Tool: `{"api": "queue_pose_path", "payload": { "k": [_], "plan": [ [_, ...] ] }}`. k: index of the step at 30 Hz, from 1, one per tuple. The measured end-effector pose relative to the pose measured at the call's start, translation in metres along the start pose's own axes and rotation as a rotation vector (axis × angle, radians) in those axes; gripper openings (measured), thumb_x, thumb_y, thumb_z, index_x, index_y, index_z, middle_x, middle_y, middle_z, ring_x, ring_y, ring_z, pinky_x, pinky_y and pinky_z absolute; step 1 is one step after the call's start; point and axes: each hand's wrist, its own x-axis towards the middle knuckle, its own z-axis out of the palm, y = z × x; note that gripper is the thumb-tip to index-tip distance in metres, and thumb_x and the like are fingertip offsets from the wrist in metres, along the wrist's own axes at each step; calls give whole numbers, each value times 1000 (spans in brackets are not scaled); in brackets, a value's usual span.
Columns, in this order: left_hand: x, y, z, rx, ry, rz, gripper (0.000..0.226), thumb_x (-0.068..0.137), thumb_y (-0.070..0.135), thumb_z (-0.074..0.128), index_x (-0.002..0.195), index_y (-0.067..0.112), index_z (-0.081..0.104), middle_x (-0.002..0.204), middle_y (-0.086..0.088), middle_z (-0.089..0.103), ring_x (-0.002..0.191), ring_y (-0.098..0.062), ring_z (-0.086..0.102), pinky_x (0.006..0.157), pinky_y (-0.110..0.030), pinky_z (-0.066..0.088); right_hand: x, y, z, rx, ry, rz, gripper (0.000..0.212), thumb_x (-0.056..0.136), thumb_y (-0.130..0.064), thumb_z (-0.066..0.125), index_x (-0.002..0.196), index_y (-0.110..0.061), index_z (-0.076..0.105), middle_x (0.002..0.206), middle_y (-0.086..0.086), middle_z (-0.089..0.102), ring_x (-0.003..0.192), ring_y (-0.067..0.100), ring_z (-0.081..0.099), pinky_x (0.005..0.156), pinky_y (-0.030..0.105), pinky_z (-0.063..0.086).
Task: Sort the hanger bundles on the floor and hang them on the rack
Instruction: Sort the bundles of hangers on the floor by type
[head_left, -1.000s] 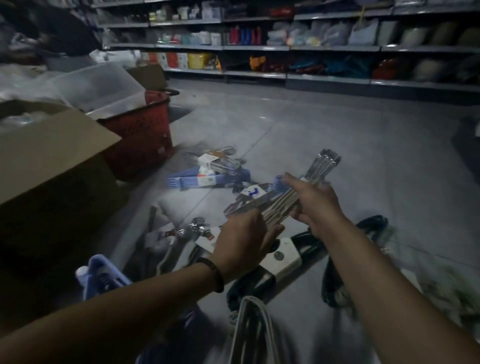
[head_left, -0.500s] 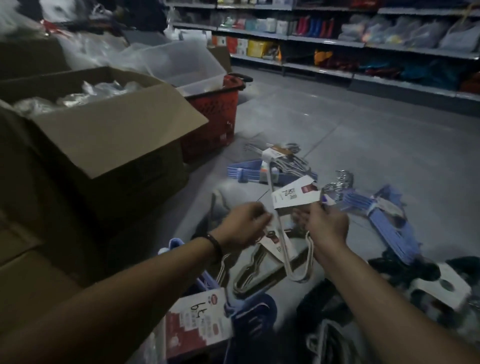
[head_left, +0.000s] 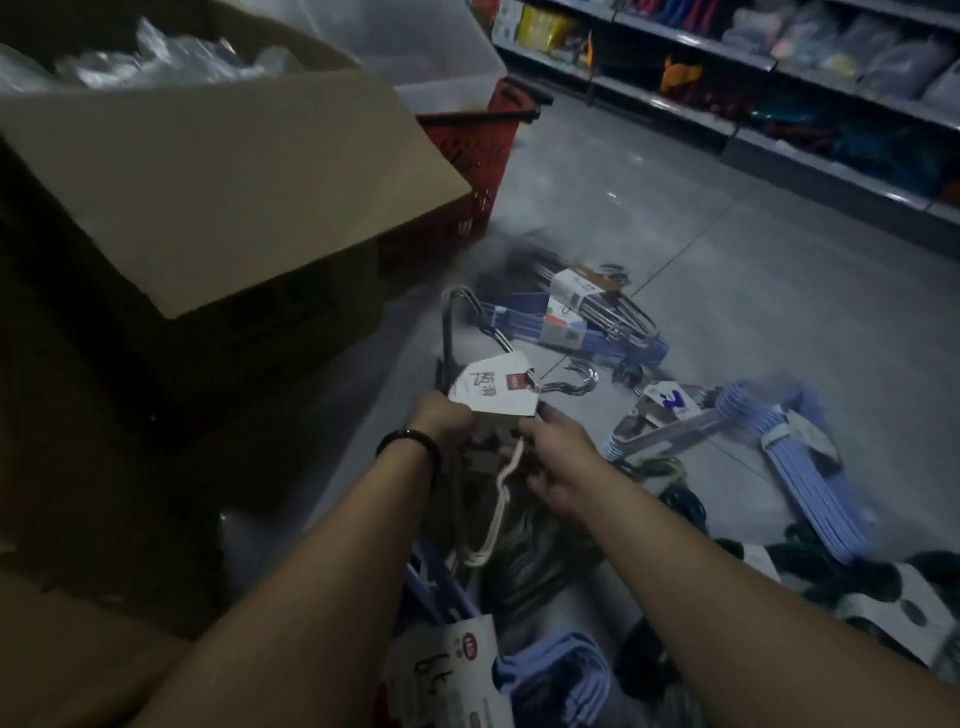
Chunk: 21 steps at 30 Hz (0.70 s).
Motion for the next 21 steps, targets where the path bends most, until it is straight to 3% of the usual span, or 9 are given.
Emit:
{"api": "queue_pose_path", "payload": {
  "k": [2, 5, 7, 10, 12, 14, 16, 18, 21],
  "plan": [
    [-5, 1, -1, 123, 86, 7, 52, 68, 18, 82, 115, -2, 72, 109, -20, 77, 99, -39, 76, 87, -57, 63, 8, 9, 2, 12, 9, 115, 25, 97, -1, 54, 114, -10, 70, 85, 9, 76, 57, 16, 67, 62, 33, 56],
    [-39, 4, 4, 412, 10, -25, 42, 97, 9, 67, 136, -8, 62, 138, -21, 65, 127, -38, 63, 103, -38, 49, 15, 43, -4, -201, -26, 221, 14, 98, -8, 53, 97, -16, 64, 56, -1, 57, 39, 9, 48, 54, 30, 43],
    [-30, -14, 9, 567, -23, -58, 39, 107, 8, 52, 143, -6, 57, 148, -20, 58, 136, -35, 56, 106, -34, 44, 11, 62, -6, -325, -102, 198, 26, 97, -5, 53, 110, -22, 69, 67, 2, 63, 44, 9, 50, 47, 25, 38],
    [-20, -22, 9, 678, -39, -74, 40, 109, 12, 48, 145, -5, 55, 153, -21, 54, 141, -35, 52, 110, -34, 41, 13, 78, -7, -357, -151, 133, 45, 93, -8, 56, 127, -35, 67, 96, 1, 76, 69, 13, 64, 52, 26, 45],
    [-18, -21, 10, 745, -61, -70, 44, 110, 17, 47, 148, -5, 52, 158, -22, 48, 146, -35, 46, 117, -34, 34, 13, 80, -10, -423, -154, 97, 44, 92, -10, 59, 130, -31, 67, 91, -2, 74, 70, 13, 63, 55, 27, 47],
    [-22, -20, 13, 810, -60, -73, 45, 109, 18, 50, 148, -5, 52, 157, -22, 49, 146, -36, 46, 118, -36, 34, 8, 75, -20, -630, -105, -20, 34, 92, -13, 64, 125, -20, 70, 90, -6, 69, 76, 13, 62, 66, 26, 46],
    [-28, -20, 19, 854, -22, -43, 45, 106, 19, 54, 146, -2, 54, 153, -22, 53, 141, -36, 52, 114, -38, 41, -1, 72, -35, -921, -21, -87, 33, 94, -20, 66, 128, -20, 66, 107, 0, 67, 93, 15, 65, 78, 24, 46],
    [-36, -17, 29, 895, 50, 32, 50, 104, 25, 56, 148, 5, 47, 150, -20, 54, 138, -36, 54, 110, -43, 45, -4, 77, -52, -1144, -3, -50, 45, 93, -26, 67, 136, -17, 60, 131, 9, 64, 118, 27, 62, 94, 27, 48],
    [-47, -8, 48, 1015, 105, 96, 48, 106, 30, 49, 147, 8, 37, 151, -18, 50, 139, -37, 51, 107, -47, 45, -2, 85, -67, -1303, -86, 71, 55, 90, -27, 65, 143, -20, 51, 144, 17, 54, 130, 37, 53, 108, 39, 47]
  ]
}}
